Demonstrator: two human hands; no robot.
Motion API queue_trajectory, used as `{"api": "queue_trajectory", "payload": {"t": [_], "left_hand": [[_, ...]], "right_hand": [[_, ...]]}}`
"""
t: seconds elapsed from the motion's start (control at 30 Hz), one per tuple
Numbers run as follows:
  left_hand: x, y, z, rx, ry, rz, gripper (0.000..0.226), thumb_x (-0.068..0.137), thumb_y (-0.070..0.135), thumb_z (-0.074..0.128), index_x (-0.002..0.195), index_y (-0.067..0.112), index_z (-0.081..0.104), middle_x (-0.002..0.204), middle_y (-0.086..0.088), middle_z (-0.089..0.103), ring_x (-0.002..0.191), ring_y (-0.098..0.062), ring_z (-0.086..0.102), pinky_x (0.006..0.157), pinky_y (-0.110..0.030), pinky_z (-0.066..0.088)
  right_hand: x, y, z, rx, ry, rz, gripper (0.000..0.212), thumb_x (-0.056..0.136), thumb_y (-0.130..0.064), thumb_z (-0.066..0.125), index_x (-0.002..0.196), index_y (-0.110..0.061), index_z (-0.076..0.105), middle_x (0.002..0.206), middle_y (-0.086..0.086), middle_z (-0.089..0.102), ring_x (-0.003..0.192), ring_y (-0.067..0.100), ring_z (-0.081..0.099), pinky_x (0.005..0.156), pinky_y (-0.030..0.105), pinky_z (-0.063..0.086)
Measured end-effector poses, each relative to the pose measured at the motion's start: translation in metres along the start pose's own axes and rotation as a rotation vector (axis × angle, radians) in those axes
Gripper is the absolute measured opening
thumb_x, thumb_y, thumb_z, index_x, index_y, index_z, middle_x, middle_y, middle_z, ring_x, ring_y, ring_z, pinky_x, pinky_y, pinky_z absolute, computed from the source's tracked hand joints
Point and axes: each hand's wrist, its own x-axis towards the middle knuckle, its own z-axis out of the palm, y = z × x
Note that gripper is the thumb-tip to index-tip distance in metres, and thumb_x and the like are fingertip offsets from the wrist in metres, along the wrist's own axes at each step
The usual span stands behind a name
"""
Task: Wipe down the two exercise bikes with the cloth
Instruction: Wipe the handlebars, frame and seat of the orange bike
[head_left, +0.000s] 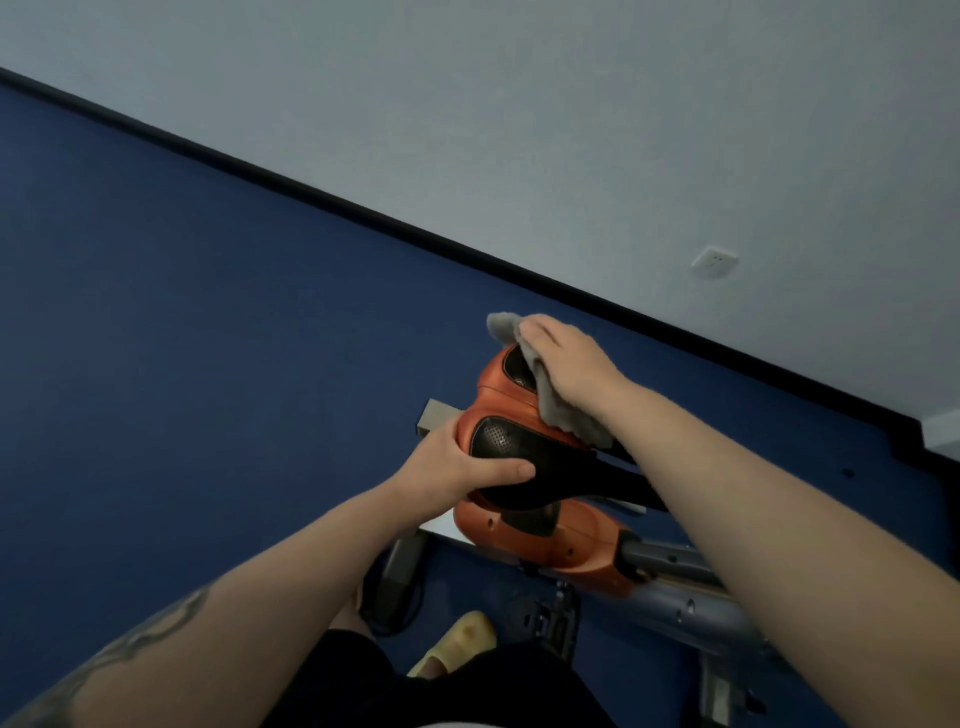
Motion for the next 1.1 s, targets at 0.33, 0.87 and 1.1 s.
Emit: {"api": "queue_trajectory", "payload": {"t": [0.33, 0.87, 1.1], "left_hand": [[0.001, 0.002, 0.000, 0.014, -0.007, -0.016, 0.059, 0.059, 0.037, 0.088, 0.113, 0.026, 0.066, 0.105, 0.003, 0.074, 0.098, -0.013, 0.071, 0.083, -0.024, 0.056], [-0.006, 0.014, -0.009, 0.081, -0.222, -0.013, 0.066, 0.068, -0.010, 0.080, 0.120, 0.022, 0.054, 0.104, 0.012, 0.073, 0.100, -0.005, 0.068, 0.077, -0.015, 0.052], [-0.009, 0.015, -0.008, 0.107, -0.225, -0.028, 0.065, 0.069, -0.010, 0.080, 0.115, 0.027, 0.054, 0.102, 0.020, 0.072, 0.098, 0.003, 0.066, 0.076, -0.010, 0.051]], "right_hand": [[-0.019, 0.015, -0.015, 0.025, -0.097, -0.230, 0.033, 0.102, -0.038, 0.043, 0.133, -0.029, 0.051, 0.140, -0.005, 0.052, 0.132, 0.013, 0.044, 0.113, 0.043, 0.032], [-0.075, -0.004, 0.030, -0.584, 0.131, -0.314, 0.050, 0.101, -0.046, 0.019, 0.150, -0.041, 0.028, 0.162, -0.011, 0.012, 0.150, 0.011, -0.003, 0.121, 0.048, 0.004], [-0.078, 0.003, 0.021, -0.609, 0.036, -0.461, 0.050, 0.104, -0.041, 0.021, 0.153, -0.034, 0.023, 0.162, -0.013, 0.013, 0.150, 0.008, -0.004, 0.121, 0.045, 0.000]]}}
